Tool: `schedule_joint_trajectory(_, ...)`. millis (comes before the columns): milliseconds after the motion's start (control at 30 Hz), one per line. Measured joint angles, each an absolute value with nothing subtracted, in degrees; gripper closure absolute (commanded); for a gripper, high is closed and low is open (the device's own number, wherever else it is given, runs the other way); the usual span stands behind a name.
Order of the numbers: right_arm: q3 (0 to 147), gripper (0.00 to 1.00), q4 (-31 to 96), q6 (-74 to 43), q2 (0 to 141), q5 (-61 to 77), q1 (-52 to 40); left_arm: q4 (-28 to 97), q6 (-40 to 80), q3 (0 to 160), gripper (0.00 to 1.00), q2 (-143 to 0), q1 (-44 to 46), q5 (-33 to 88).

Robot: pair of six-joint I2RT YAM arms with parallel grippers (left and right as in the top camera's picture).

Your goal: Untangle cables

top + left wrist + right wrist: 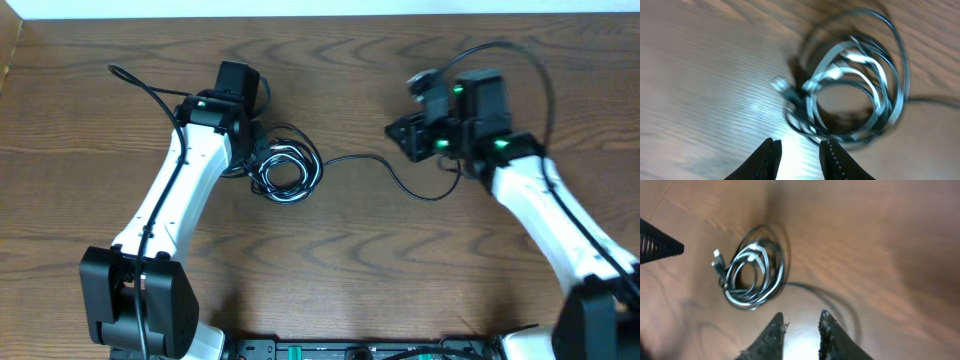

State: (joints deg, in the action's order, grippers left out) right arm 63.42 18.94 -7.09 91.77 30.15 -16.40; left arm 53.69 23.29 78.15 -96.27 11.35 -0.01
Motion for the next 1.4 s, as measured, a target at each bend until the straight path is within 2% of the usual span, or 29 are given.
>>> schedule_joint_trajectory(167,63.42,0.89,16.73,-11.66,97.67,30.04,-20.38,55.09,17.82,78.02,0.69,-97.45,11.81,4.97)
schedule_joint_trajectory(533,63.42,0.89,14.06,-20.1,108.71,29.89,-22.0,55.4,2.46,77.17,0.67,-104.75,12.91,7.29)
schedule_joint_trajectory(833,63.42,0.86,13.06,-22.7,113.65,29.93,-22.0,53.47,-7.6,77.17,0.67,-108.16,13.26,11.29)
schedule_joint_trajectory(1133,63.42,0.85,12.51,-23.09,113.97,30.59,-22.0,52.36,-11.46,77.17,0.69,-114.45,13.3,13.02)
schedule_joint_trajectory(1233,63.42,0.85,12.49,-23.09,113.97,30.61,-22.0,52.21,-11.92,77.17,0.77,-115.07,13.34,13.28)
schedule_joint_trajectory(1333,63.42,0.85,12.49,-23.11,113.97,30.61,-22.0,52.25,-11.94,77.17,0.91,-115.09,13.34,13.43)
schedule_joint_trajectory(1400,63.42,0.85,12.49,-23.11,113.97,30.61,-22.0,52.21,-12.34,77.17,0.92,-115.18,13.37,13.43)
